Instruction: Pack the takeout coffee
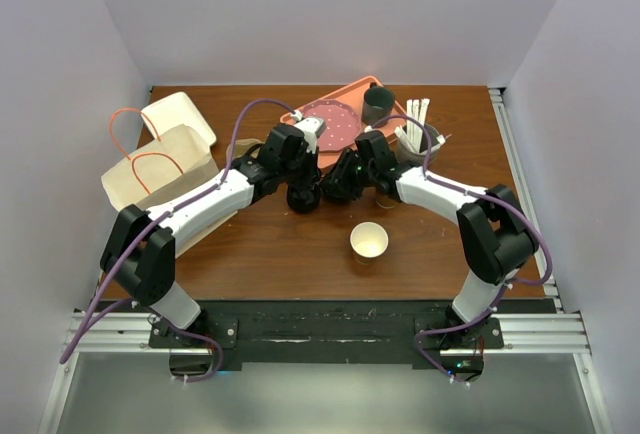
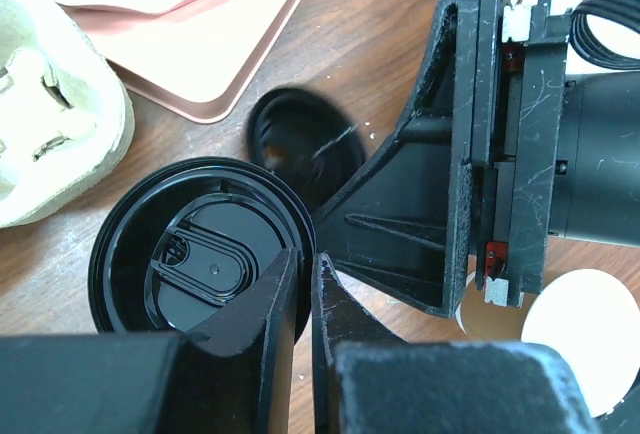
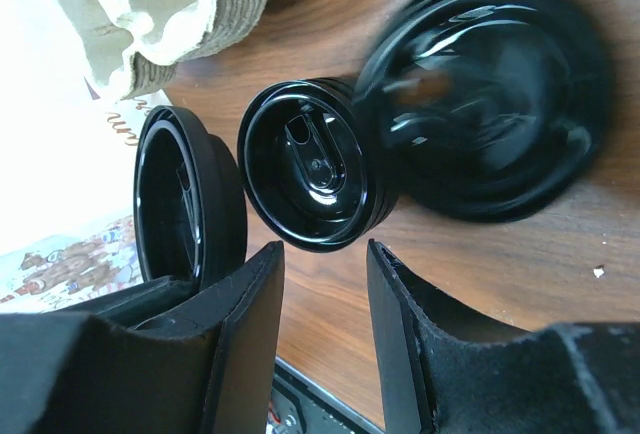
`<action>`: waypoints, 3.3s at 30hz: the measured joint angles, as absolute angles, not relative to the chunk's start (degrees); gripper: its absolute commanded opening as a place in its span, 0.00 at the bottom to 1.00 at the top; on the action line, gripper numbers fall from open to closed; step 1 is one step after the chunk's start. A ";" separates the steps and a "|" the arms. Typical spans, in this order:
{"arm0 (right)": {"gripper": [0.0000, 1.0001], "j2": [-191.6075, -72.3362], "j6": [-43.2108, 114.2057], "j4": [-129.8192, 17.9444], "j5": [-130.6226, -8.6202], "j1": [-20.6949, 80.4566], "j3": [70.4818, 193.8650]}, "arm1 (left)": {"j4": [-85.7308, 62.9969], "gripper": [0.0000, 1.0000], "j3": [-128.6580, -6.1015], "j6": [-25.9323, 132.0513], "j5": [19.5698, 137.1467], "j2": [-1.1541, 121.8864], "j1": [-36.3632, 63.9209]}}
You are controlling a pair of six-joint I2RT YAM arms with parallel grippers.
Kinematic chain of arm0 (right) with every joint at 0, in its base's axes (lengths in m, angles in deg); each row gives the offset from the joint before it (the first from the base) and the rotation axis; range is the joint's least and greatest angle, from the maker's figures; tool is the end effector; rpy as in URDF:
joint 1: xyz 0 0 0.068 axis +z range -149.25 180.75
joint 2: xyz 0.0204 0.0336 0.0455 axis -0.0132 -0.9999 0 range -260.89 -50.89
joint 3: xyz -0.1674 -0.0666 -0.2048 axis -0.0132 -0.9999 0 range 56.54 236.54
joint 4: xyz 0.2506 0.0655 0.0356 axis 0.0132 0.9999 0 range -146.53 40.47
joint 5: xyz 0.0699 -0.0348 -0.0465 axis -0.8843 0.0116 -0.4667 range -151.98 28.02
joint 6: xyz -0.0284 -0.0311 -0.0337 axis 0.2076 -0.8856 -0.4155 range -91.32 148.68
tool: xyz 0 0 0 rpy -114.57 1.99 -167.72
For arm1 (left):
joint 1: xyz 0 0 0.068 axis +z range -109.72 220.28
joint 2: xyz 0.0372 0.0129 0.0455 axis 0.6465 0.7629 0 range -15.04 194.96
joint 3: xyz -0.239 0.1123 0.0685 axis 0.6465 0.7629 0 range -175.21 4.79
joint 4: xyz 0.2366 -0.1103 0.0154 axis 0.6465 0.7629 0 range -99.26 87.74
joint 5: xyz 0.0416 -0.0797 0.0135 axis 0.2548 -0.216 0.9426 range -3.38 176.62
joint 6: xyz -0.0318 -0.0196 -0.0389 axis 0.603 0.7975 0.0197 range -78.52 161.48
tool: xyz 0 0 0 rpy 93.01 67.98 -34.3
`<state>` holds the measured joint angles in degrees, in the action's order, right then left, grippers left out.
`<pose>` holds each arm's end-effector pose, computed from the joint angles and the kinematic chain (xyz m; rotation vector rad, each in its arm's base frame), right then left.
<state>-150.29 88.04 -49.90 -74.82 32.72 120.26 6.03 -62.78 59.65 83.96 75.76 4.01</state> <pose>0.3161 0.2065 0.2066 0.4768 2.4883 0.9990 0.2878 -0.2133 0.2677 0.3877 2.2706 -0.5555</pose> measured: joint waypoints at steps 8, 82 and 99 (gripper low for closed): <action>0.43 -150.74 85.43 -47.78 -74.41 32.72 122.62 | 6.73 0.00 -62.78 58.87 86.35 75.57 4.01; 0.46 -166.90 31.56 -26.97 -52.64 37.13 148.74 | 29.76 0.00 -68.86 64.62 93.73 32.14 4.16; 0.28 -172.32 31.05 -26.40 -51.96 37.13 148.96 | 29.92 0.00 -69.75 64.42 94.65 32.53 4.16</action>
<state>-172.32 31.05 -26.40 -51.96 37.13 148.96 29.92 -69.75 64.42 94.65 32.53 4.16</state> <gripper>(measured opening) 0.338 0.130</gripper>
